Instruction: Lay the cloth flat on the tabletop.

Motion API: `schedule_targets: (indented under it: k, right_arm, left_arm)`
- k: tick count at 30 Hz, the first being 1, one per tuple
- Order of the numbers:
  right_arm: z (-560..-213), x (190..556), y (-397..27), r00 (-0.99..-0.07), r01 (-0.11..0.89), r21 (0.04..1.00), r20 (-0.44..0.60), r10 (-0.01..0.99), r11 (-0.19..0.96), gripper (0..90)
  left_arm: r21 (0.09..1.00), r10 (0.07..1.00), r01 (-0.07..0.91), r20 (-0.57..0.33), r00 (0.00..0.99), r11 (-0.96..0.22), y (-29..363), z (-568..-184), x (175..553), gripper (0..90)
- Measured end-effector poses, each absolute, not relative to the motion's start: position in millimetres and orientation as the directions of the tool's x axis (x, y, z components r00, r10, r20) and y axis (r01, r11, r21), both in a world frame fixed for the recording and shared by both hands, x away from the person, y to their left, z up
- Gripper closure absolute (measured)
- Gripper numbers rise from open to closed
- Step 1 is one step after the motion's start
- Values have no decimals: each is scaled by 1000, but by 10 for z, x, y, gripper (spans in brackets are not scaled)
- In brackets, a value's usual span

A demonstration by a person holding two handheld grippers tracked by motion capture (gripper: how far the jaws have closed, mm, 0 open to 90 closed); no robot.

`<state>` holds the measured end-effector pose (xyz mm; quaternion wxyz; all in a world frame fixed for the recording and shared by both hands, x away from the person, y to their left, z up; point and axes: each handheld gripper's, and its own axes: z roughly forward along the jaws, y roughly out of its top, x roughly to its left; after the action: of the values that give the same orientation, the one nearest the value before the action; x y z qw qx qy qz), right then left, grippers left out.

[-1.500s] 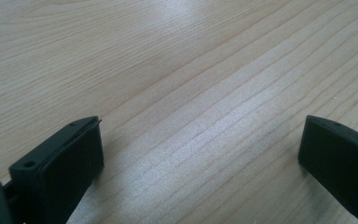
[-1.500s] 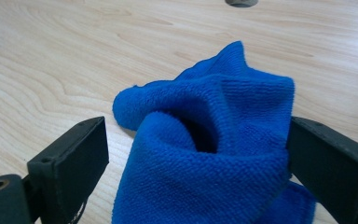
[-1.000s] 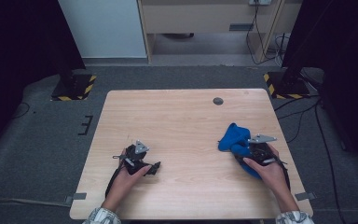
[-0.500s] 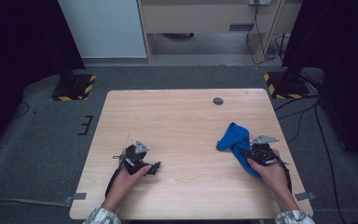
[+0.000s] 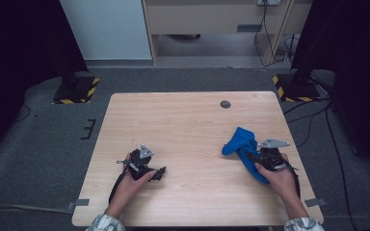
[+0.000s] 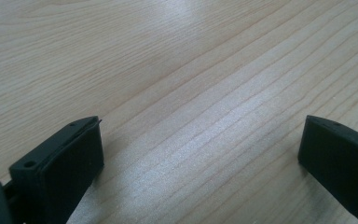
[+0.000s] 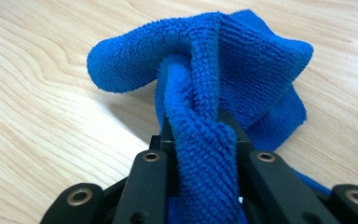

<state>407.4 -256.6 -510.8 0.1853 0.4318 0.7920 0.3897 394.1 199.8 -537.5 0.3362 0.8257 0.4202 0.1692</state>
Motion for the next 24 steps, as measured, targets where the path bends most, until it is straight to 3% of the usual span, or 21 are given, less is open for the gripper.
schedule_targets:
  k: [24]
  right_arm:
    - [-4855, 3942, -2160, -646, 464, 841, 105, 756, 280, 762]
  left_arm:
    - [697, 806, 579, -3, 592, -422, 1997, -5375, 3944, 0]
